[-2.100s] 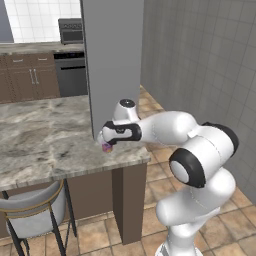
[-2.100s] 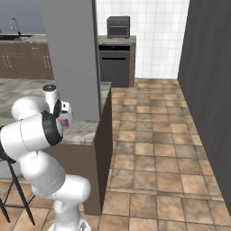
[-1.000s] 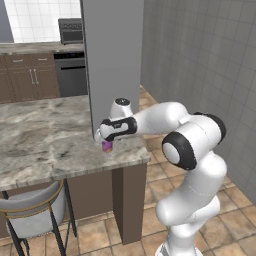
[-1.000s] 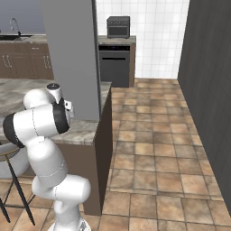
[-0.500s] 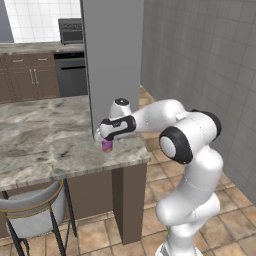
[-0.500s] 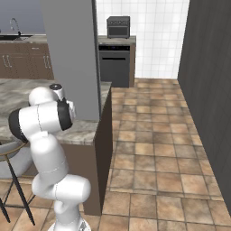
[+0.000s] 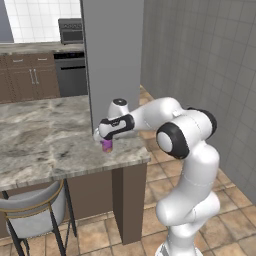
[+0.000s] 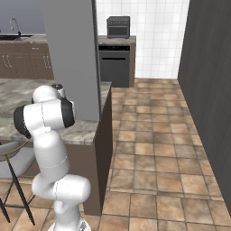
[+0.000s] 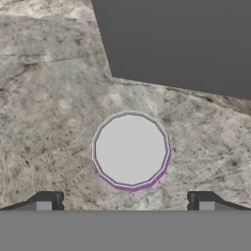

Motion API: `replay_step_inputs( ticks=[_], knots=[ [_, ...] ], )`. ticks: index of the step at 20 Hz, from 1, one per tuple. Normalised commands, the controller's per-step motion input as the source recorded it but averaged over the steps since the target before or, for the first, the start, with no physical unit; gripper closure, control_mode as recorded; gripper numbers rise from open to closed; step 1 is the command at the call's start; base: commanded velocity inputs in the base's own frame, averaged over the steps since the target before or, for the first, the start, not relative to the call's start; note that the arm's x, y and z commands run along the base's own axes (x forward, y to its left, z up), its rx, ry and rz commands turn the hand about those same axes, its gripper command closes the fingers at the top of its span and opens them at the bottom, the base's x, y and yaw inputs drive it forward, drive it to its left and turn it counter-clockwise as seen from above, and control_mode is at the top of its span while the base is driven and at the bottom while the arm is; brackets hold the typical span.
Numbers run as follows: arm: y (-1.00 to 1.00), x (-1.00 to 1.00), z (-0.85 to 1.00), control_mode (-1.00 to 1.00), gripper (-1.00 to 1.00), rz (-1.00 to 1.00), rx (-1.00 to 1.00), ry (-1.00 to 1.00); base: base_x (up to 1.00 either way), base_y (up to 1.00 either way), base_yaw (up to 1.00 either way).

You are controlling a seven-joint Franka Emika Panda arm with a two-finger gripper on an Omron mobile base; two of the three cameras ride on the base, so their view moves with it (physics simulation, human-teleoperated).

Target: Four empty soda cans are scattered around the kitchen. Gather all the cans and cluster them next to the stove for recycling.

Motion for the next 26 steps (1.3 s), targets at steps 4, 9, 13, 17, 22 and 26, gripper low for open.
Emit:
replay_step_inputs(
  ticks=[4,9,13,17,22,26],
  knots=[
    [0.09,0.17,-0.12,-1.0,-1.0,0.0,0.0,0.03,0.0,0.0,0.0],
    [0.08,0.1,-0.1,-1.0,-1.0,0.0,0.0,0.0,0.0,0.0,0.0],
    [0.09,0.11,-0.08,-1.0,-1.0,0.0,0.0,0.0,0.0,0.0,0.0],
    [0.1,0.11,-0.08,-1.0,-1.0,0.0,0.0,0.0,0.0,0.0,0.0],
    [0.05,0.02,-0.06,-1.0,1.0,0.0,0.0,0.0,0.0,0.0,0.0],
    [0.0,0.0,0.0,-1.0,1.0,0.0,0.0,0.0,0.0,0.0,0.0]
  ],
)
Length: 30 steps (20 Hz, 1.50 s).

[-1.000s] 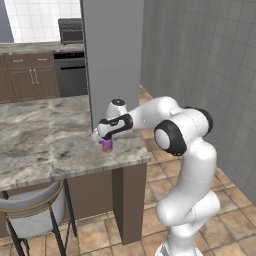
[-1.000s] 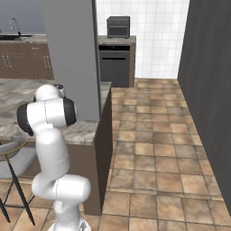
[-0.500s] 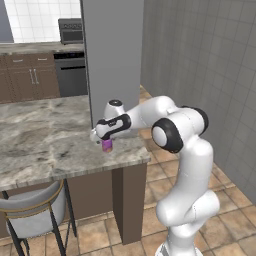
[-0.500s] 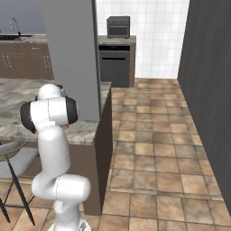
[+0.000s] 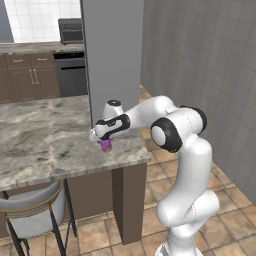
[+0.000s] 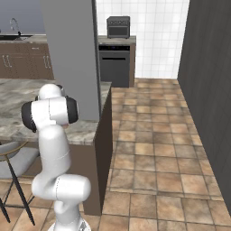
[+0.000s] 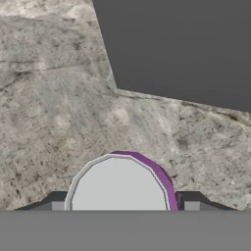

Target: Four empty soda cans are scattered around the kitchen. Gather all the cans and cluster them next to the stove for recycling.

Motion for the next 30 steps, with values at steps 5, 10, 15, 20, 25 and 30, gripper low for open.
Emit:
replay_step_inputs(
  ticks=[5,10,15,20,25,30],
  knots=[
    [-0.11,-0.04,0.0,-1.0,1.0,0.0,0.0,0.0,0.0,0.0,0.0],
    [-0.07,-0.32,0.46,-1.0,1.0,0.0,0.01,-0.06,0.0,0.0,0.0],
    [-0.19,-0.83,0.67,-1.0,1.0,0.0,0.03,-0.07,0.0,0.0,0.0],
    [-0.38,-1.0,0.67,-1.0,1.0,-0.02,0.03,-0.08,0.0,0.0,0.0],
    [-0.37,-1.0,0.61,-1.0,1.0,-0.03,0.02,-0.07,0.0,0.0,0.0],
    [-0.41,-1.0,0.57,-1.0,1.0,-0.04,0.0,-0.08,0.0,0.0,0.0]
  ],
)
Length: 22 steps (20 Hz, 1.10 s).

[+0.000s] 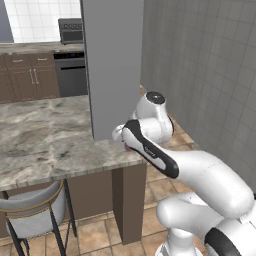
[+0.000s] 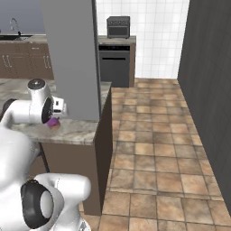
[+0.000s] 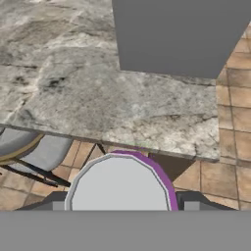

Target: Four empty soda cans are scattered around the kitchen. Gather all the cans and cluster them next to the stove for recycling.

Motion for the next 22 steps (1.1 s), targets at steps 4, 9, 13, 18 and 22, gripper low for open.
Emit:
replay_step_inputs(
  ticks=[4,9,13,18,22],
  knots=[
    [-0.37,-0.97,0.65,-1.0,1.0,-0.05,0.01,-0.05,0.0,0.0,0.0],
    [-0.36,-0.88,0.55,-1.0,1.0,-0.05,0.03,-0.05,0.0,0.0,0.0],
    [-0.18,-0.63,0.32,-1.0,1.0,0.0,0.18,0.0,0.0,0.0,0.0],
    [-0.14,-0.57,0.29,-1.0,1.0,0.0,0.19,0.0,0.0,0.0,0.0],
    [-0.1,-0.52,0.31,-1.0,1.0,0.0,0.13,0.0,0.0,0.0,0.0]
  ],
)
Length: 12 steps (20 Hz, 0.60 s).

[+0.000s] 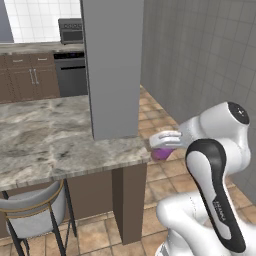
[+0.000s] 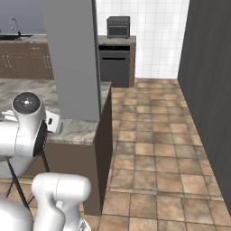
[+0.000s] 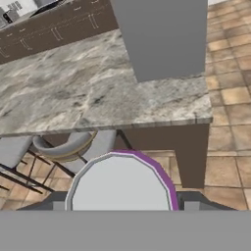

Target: Four empty soda cans are scattered around the kitchen. Gather all the cans and cluster them next to the stove for recycling.

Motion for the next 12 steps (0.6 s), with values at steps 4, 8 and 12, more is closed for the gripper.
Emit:
replay_step_inputs(
  ticks=[4,8,12],
  knots=[
    [0.0,-0.26,0.21,1.0,1.0,0.0,0.07,0.0,-0.08,0.0,0.0],
    [0.0,0.0,0.0,1.0,1.0,0.0,0.0,0.0,-0.39,0.0,0.0],
    [0.0,0.0,0.0,1.0,1.0,0.0,0.0,0.0,-0.52,0.0,0.0]
  ],
)
